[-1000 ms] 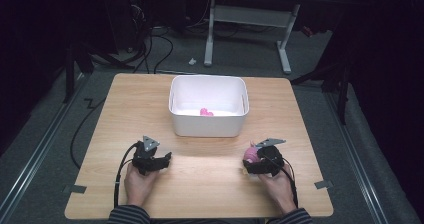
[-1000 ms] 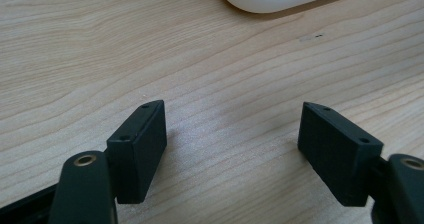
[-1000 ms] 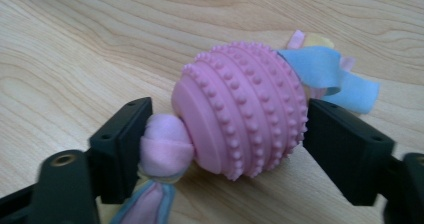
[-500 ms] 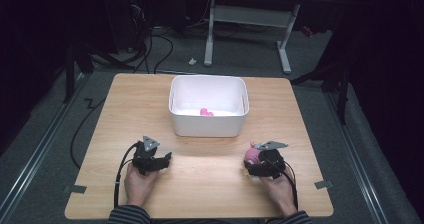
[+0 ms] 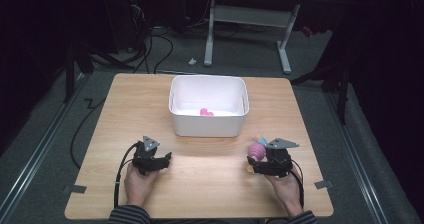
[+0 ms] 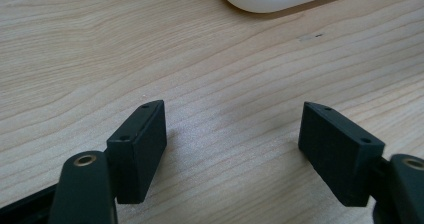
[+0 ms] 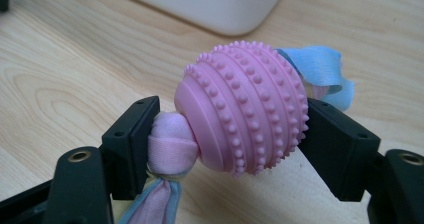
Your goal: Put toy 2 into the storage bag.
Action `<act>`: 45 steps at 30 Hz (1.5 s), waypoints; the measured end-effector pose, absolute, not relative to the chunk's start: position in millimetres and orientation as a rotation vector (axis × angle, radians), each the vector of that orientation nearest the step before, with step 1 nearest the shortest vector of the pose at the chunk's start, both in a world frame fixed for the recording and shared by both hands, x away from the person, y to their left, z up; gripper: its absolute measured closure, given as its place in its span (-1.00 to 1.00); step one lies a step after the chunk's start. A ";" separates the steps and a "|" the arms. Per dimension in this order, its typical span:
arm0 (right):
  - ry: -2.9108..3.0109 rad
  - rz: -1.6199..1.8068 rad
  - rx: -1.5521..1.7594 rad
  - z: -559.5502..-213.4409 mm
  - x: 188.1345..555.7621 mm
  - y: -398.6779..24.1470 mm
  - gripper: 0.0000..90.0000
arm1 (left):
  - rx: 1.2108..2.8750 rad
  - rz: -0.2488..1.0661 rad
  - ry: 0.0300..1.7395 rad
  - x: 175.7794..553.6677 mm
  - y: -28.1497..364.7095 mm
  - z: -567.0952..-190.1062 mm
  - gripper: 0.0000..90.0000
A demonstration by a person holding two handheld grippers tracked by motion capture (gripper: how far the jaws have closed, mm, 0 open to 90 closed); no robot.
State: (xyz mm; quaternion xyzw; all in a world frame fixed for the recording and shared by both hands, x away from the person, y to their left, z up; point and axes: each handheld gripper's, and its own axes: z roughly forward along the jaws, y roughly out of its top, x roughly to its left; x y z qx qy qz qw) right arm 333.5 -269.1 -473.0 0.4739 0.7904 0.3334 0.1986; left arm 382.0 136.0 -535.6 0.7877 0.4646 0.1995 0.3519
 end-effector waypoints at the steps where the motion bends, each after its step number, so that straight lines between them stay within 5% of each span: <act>1: 2.210 0.944 1.323 -470.7 334.0 -269.5 -0.40 | 2.039 0.516 1.202 382.0 136.0 -535.6 -0.38; 45: 2.218 1.117 1.169 -362.0 372.8 -278.6 -0.39 | 2.037 0.514 1.201 381.9 135.8 -535.6 -0.40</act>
